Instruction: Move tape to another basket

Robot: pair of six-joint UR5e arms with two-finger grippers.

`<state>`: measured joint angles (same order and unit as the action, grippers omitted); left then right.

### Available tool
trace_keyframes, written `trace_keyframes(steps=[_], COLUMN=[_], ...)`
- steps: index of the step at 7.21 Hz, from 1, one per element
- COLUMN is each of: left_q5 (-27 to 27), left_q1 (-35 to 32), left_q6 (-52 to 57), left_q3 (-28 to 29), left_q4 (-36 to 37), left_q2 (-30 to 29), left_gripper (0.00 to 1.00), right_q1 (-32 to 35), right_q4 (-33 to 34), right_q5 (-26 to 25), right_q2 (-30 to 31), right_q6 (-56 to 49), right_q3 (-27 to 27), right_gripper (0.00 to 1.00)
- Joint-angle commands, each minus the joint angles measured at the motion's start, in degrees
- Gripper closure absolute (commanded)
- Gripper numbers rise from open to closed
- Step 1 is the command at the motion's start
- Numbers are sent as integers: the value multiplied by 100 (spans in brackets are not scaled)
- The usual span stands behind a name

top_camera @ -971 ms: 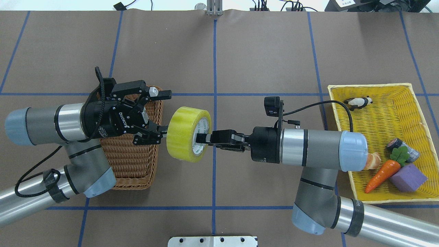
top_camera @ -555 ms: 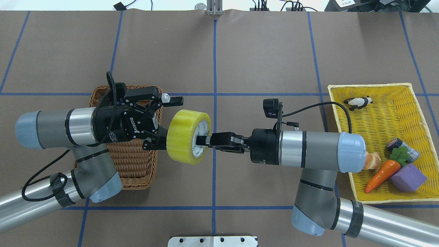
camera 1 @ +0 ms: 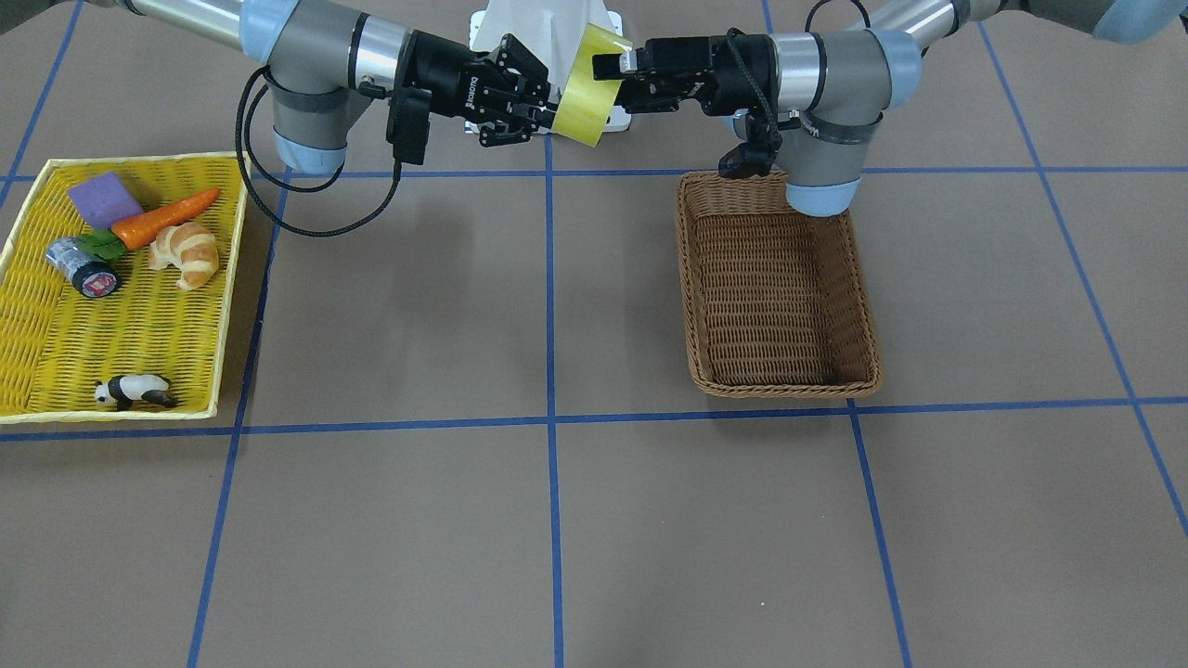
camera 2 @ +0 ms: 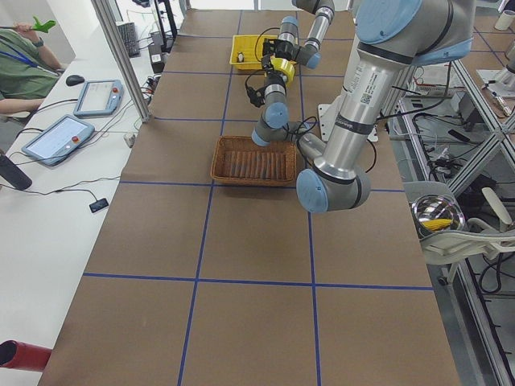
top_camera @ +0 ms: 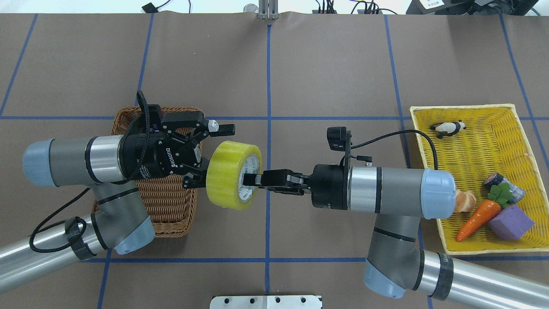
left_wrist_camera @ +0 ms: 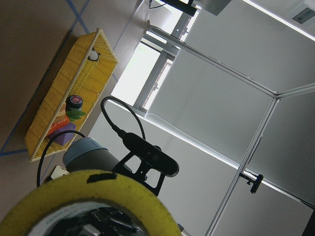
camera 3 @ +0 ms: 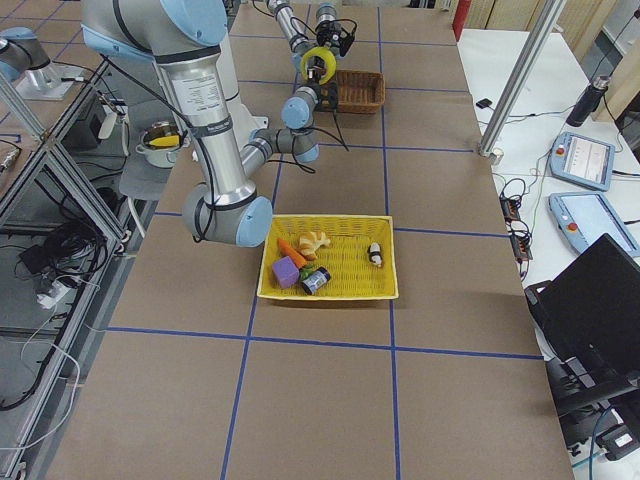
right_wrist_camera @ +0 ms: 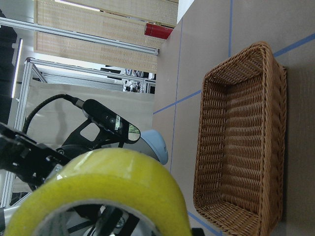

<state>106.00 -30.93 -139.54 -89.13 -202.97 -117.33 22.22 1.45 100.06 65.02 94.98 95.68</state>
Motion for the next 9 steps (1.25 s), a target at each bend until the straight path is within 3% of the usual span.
trace_keyframes(steps=[1, 2, 3, 4, 7, 9], left_q5=[0, 9, 9, 26, 70, 271], left_q1=[8, 17, 35, 35, 35, 17], left_q6=[-3, -11, -46, -64, -82, -82], left_q3=[-8, 1, -8, -8, -34, -52], left_q4=[3, 3, 3, 3, -32, 3], left_q2=[-1, -1, -1, 8, 87, 96], left_gripper=[28, 41, 77, 100, 100, 100], right_q1=[-7, -7, -7, -7, 19, 307], right_q4=[-13, -21, 22, 22, -39, -502], right_q5=[-4, -4, -30, -39, 5, 467], right_q2=[2, 2, 10, 19, 203, 720], right_q6=[3, 55, 73, 82, 108, 64], right_q3=[21, 29, 30, 21, 64, 161], right_gripper=[74, 54, 16, 1, 0, 0])
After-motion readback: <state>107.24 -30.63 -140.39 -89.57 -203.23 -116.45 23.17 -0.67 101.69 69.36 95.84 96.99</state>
